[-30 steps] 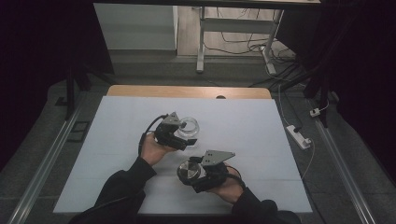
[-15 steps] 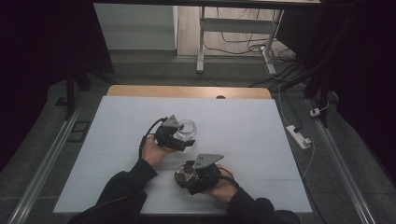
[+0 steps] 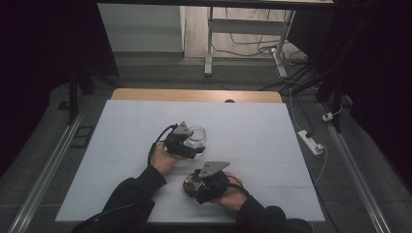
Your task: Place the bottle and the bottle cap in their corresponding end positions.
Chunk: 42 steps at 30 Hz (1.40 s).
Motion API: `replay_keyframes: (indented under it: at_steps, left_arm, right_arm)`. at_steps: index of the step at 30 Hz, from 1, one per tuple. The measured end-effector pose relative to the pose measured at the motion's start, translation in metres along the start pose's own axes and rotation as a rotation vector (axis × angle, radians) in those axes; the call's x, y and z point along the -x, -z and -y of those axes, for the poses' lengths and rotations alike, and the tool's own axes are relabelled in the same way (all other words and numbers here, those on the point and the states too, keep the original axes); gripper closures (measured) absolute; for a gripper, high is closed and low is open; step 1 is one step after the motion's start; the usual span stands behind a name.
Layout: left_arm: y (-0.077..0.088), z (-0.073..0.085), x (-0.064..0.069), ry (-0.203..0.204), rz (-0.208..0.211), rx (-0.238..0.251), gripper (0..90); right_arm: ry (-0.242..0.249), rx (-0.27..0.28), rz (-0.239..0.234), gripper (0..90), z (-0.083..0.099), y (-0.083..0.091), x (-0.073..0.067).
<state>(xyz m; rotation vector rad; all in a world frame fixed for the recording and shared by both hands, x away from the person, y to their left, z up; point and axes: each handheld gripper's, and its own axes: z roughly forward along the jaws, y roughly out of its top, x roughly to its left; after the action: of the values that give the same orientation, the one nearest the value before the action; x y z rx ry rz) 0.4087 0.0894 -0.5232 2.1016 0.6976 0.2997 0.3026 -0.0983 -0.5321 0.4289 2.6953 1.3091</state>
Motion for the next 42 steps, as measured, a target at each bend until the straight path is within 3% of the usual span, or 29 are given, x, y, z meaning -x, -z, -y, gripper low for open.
replay_keyframes:
  at_steps: [3,6,10,16,19,31,35,42]
  left_arm:
    - [0.000,0.001,0.002,-0.015,-0.010,-0.002,15.4]
    - [0.000,0.002,0.002,-0.019,-0.010,-0.002,15.3]
    - [0.000,0.003,0.002,-0.019,-0.012,0.002,15.1]
    - [0.001,0.002,0.002,-0.014,-0.008,-0.005,14.9]
    - [0.001,0.002,0.001,-0.001,-0.001,-0.007,14.6]
    - [0.013,-0.002,-0.001,0.006,0.026,-0.019,6.2]
    - [0.015,-0.001,-0.001,0.005,0.045,-0.039,3.3]
    - [0.027,-0.002,-0.001,0.036,0.062,-0.020,0.7]
  right_arm:
    - [0.007,-0.036,-0.009,19.2,0.002,0.000,0.001]
    - [0.047,-0.108,-0.007,18.3,0.005,-0.004,0.000]
    - [0.050,-0.125,0.001,18.4,0.005,-0.005,-0.001]
    - [0.042,-0.124,-0.001,17.8,0.004,-0.005,-0.001]
    - [0.005,-0.117,-0.007,17.1,0.003,-0.003,0.000]
    - [-0.025,-0.048,0.004,10.5,-0.005,0.009,0.002]
    - [-0.049,-0.035,0.006,8.8,-0.006,0.014,0.005]
    - [-0.103,-0.023,-0.010,6.9,-0.008,0.022,0.009]
